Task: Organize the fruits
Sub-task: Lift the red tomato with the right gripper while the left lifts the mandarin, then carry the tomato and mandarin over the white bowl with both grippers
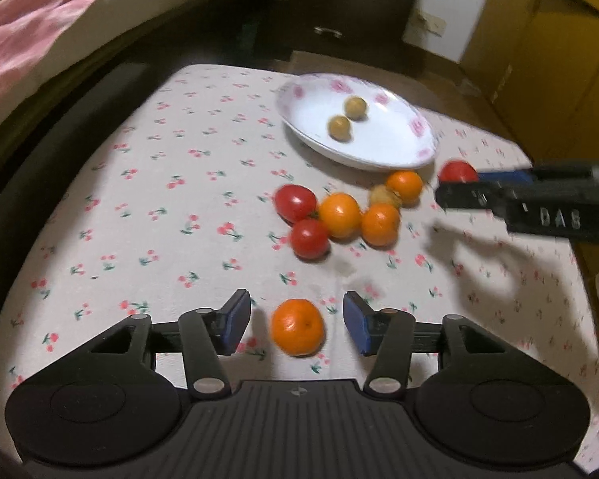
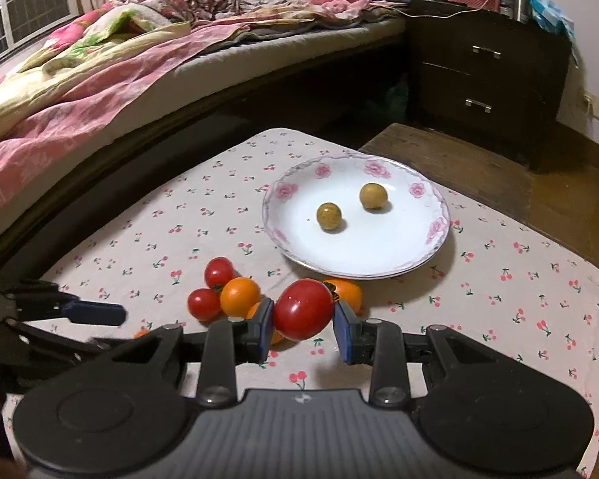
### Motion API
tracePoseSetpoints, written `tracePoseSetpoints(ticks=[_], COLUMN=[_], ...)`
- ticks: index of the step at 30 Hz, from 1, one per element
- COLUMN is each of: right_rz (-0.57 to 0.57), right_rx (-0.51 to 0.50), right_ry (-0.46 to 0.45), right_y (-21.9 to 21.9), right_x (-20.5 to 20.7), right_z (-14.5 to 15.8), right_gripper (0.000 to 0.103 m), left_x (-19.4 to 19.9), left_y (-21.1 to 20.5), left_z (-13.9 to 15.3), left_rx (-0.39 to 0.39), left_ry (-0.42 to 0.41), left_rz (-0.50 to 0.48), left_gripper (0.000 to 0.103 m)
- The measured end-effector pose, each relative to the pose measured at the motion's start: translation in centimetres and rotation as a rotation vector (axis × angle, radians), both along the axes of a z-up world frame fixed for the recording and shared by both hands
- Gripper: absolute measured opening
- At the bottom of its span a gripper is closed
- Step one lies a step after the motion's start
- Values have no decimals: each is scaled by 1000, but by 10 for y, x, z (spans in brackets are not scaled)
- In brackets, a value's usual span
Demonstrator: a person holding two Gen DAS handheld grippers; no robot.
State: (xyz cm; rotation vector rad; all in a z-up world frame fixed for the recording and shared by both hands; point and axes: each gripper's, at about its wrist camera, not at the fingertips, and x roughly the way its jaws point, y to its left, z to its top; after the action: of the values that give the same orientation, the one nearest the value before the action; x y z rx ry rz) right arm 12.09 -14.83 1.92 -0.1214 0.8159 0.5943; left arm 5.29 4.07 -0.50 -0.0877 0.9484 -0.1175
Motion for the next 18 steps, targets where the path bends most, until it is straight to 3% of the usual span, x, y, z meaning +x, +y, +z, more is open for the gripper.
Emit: tracePoseSetpoints(ticks=[2,10,14,16,18], right_rz=[-3,-1,2,3,5], right_rx=[-1,-5,-3,-4,-5], right_ry=[5,16,12,12,12], right_y=[-1,-4,-3,-3,-3], right_x=[1,3,2,2,2], right_z=[-2,-6,-4,-5,-5], right_gripper=[22,22,22,22,22], left_x=[0,5,5,5,8], left_y=[-6,-9,-13,-12,-11], left_z=[-5,-14,-16,-15,-14], left_rx=[36,27,79,69,51], left_ry=[7,22,20,19,25], left_rz=[-20,-9,-12,-6,-4], left_gripper=[59,54,47,40,39])
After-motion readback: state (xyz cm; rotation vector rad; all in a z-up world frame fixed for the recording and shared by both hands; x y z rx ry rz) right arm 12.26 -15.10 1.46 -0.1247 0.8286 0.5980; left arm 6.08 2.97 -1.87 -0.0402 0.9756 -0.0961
